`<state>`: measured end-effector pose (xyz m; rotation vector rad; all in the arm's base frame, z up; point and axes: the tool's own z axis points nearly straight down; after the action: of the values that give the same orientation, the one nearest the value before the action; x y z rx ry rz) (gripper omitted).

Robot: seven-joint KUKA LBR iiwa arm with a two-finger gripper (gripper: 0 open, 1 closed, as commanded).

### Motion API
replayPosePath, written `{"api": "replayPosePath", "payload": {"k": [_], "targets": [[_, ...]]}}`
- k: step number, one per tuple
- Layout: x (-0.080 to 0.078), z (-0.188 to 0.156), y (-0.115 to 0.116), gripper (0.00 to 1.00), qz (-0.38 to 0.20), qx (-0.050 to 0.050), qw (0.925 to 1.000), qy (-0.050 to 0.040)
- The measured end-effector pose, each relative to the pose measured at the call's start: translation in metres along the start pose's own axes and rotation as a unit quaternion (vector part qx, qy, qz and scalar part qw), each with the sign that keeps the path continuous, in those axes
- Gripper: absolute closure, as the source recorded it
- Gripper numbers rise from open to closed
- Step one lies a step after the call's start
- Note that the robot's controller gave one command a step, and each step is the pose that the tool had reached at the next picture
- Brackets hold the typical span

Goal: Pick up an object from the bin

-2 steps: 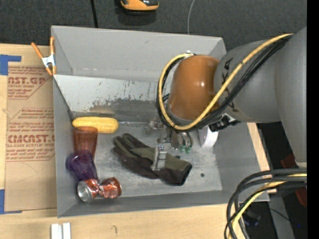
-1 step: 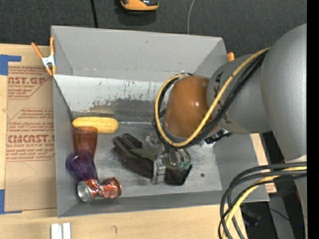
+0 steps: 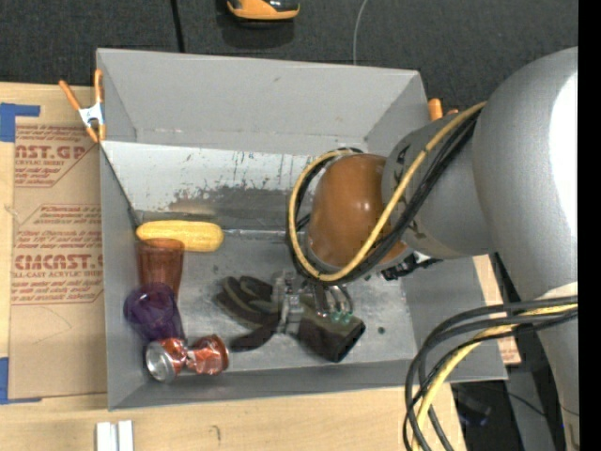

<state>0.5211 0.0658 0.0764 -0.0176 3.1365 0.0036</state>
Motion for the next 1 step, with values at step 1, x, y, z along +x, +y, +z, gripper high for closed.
{"api": "replayPosePath", "payload": {"k": [1], "targets": [[0.0,0.0,-0.0001,1.0,0.0,0.0,1.0,0.0]]}}
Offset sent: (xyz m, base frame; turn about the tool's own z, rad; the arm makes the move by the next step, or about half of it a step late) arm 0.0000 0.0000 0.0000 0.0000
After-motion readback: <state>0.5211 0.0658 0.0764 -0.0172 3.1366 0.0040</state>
